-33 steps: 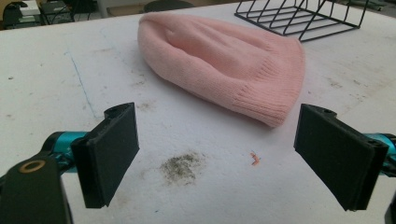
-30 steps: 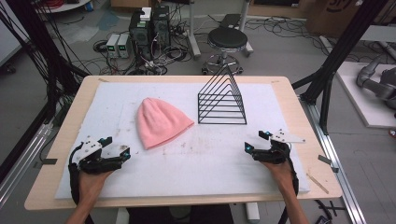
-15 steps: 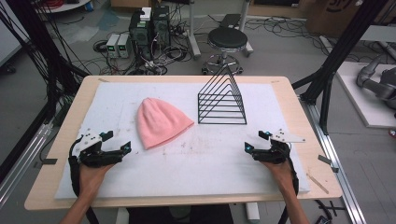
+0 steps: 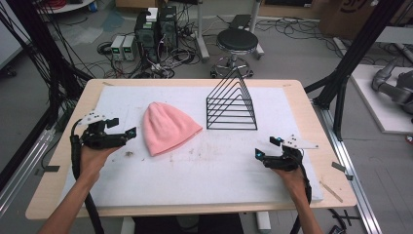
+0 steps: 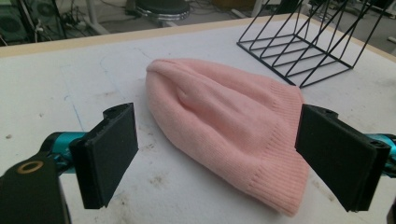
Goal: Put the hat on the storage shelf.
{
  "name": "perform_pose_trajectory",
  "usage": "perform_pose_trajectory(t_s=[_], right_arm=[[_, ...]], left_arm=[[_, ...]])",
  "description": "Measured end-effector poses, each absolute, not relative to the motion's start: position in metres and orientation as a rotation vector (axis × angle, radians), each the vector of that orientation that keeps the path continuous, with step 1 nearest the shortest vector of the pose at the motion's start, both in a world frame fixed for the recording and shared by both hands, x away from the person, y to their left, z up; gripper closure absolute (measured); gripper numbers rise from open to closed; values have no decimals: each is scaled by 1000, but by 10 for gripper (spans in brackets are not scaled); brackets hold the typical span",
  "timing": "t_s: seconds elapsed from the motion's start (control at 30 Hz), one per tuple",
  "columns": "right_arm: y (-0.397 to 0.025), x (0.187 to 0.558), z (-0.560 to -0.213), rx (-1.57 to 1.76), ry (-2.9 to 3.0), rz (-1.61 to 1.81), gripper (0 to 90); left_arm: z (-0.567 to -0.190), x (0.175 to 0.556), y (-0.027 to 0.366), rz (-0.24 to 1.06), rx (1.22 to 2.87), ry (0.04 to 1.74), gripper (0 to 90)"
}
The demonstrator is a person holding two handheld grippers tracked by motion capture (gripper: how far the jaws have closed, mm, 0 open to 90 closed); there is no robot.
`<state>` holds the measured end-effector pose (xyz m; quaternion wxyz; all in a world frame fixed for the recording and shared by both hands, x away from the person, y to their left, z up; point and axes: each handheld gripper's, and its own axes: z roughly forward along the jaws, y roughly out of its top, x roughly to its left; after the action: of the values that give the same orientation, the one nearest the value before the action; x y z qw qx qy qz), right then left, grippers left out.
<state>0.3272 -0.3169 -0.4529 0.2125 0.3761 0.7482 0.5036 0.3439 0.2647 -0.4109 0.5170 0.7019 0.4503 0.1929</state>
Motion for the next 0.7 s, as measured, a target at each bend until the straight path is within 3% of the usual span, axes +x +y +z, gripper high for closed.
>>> perform_pose_trajectory(t_s=[0.7], right_arm=[[-318,327,-453,1044,2077,1404,166]], left_arm=[[-389,433,254,240,1829,1133,131]])
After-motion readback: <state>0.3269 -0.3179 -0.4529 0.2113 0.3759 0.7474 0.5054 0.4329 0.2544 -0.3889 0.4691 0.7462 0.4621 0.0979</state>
